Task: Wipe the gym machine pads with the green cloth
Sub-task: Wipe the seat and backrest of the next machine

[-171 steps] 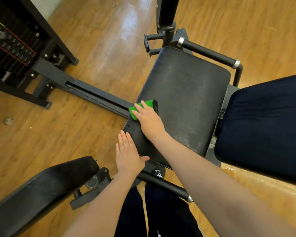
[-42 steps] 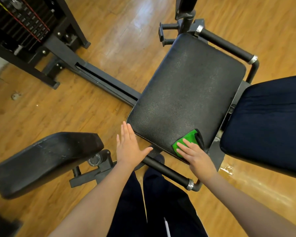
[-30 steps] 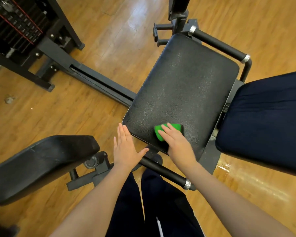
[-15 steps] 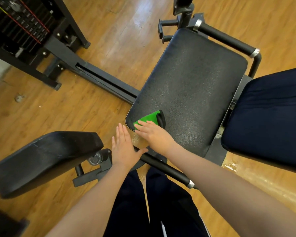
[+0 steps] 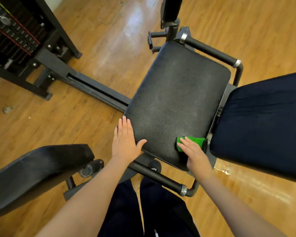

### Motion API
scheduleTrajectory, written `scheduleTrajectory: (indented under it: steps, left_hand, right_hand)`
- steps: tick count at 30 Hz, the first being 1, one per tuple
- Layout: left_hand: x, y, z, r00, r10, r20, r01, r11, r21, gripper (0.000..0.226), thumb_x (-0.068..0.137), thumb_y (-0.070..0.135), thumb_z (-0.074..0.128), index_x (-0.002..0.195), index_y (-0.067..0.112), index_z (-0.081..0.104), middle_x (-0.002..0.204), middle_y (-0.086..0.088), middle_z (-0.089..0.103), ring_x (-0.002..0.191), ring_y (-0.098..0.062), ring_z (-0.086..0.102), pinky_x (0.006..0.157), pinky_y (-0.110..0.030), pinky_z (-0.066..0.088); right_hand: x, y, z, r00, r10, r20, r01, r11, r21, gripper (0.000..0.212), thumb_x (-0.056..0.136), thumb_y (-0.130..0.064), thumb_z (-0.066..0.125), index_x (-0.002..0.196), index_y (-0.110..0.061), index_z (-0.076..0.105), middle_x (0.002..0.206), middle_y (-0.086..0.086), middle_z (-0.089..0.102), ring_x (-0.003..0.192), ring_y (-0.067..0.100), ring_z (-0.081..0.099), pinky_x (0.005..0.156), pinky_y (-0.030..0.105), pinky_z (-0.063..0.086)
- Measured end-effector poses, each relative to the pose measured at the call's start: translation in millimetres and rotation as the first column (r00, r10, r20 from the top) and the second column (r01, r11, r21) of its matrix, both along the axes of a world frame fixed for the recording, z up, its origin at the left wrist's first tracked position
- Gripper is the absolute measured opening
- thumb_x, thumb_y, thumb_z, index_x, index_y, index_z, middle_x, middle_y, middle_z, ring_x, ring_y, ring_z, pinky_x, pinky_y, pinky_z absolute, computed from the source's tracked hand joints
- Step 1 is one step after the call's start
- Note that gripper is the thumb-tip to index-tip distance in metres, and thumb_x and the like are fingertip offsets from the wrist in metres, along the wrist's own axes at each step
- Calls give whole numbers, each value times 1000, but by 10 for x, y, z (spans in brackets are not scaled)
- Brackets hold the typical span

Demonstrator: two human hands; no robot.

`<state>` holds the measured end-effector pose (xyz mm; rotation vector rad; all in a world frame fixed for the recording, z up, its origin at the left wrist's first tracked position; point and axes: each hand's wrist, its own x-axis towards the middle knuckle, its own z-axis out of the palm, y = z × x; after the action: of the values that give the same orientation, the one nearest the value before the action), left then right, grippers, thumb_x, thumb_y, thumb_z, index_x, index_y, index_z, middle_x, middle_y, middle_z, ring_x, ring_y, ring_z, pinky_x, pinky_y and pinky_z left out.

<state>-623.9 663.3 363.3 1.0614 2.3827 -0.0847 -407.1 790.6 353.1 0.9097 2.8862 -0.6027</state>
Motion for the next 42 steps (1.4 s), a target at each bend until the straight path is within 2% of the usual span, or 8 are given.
scheduleTrajectory:
  steps: [7,14,19,21,26,31,36,42]
  left_hand:
    - [-173,423,-57,998,-62,-29,64,994,88,81,100,53,28,152,3,-8,161,-14,-13,148,-27,-13,119,-37,-4]
    - [-242,567,-240,999,25,-31,-20,988,150,77,100,51,28,153,3,-1,162,-13,-7,149,-25,-8,119,-37,-4]
    - [-211,561,-325,993,25,-115,-9,991,135,77,98,55,22,153,8,-4,161,-10,-10,148,-22,-12,116,-35,-10]
    - [-221,562,-355,992,27,-124,-11,991,133,76,98,54,25,153,6,7,161,-12,1,147,-23,-6,117,-37,-3]
    - [-249,591,-396,988,30,-149,-5,986,167,72,91,49,29,137,-2,47,144,-20,46,133,-35,44,107,-50,30]
    - [-263,583,-439,987,18,-157,9,985,174,71,90,47,30,138,-2,47,145,-20,45,135,-34,43,108,-51,29]
    - [-256,560,-497,986,18,-168,17,978,206,70,90,47,31,140,-1,44,148,-18,41,138,-32,36,113,-48,25]
    - [-266,538,-541,985,18,-171,23,972,233,68,91,43,33,141,-3,41,149,-20,38,140,-30,25,114,-42,14]
  right_hand:
    - [-583,531,164,965,-163,-204,178,982,58,54,65,23,46,113,5,63,120,20,61,114,40,55,99,52,29]
    - [-896,1018,-65,984,-178,-25,178,984,-20,45,84,7,55,129,4,51,138,19,47,132,38,38,110,47,28]
    - [-1153,1229,83,911,-377,-164,366,926,-98,38,91,7,47,128,0,53,138,13,48,134,25,37,108,23,19]
    - [-1422,1526,157,914,-352,-201,344,936,-77,41,91,8,45,131,-1,51,140,13,46,136,24,35,107,22,17]
    - [-2225,2392,188,979,-180,-91,189,977,100,54,89,11,36,138,-8,44,149,8,35,140,21,26,114,30,16]
    - [-2762,2677,88,991,-115,71,109,990,85,60,88,14,34,142,-13,39,153,5,27,142,20,20,116,34,14]
    - [-2846,2482,-117,971,-238,-17,238,966,100,59,88,13,36,141,-11,39,151,8,30,142,22,21,115,35,14]
    - [-2851,2040,-126,993,-115,-24,117,985,124,50,86,12,37,133,-2,47,145,12,40,138,27,28,110,36,23]
